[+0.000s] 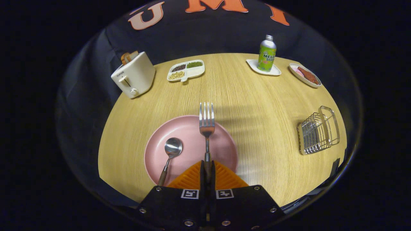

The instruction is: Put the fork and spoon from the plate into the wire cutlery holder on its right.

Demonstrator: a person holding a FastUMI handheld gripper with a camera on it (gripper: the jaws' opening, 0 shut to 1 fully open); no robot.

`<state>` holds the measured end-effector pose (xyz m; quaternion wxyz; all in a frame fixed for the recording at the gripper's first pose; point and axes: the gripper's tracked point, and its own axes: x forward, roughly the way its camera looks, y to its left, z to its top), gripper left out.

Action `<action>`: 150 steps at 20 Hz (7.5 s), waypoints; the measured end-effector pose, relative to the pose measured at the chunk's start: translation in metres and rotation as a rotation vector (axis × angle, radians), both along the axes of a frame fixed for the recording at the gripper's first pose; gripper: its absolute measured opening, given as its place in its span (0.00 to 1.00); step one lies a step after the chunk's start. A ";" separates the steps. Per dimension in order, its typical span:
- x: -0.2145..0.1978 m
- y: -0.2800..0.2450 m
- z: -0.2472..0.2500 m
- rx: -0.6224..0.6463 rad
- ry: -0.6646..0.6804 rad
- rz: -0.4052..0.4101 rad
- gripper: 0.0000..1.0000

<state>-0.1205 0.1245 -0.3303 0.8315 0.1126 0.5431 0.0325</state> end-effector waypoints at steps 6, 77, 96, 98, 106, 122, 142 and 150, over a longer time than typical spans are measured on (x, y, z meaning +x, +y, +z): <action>0.014 -0.070 0.033 -0.056 -0.081 -0.071 0.05; 0.072 0.003 0.078 -0.096 -0.535 -0.037 0.98; -0.020 0.079 -0.042 -0.082 -0.123 0.157 0.85; -0.022 0.073 -0.048 -0.097 -0.100 0.159 0.76; -0.028 0.084 -0.053 -0.051 -0.080 0.216 0.19; 0.019 0.001 0.010 -0.004 -0.200 0.106 0.06; 0.021 -0.254 0.089 -0.228 -0.284 -0.298 0.06; -0.004 -0.253 0.050 -0.262 -0.095 -0.185 0.06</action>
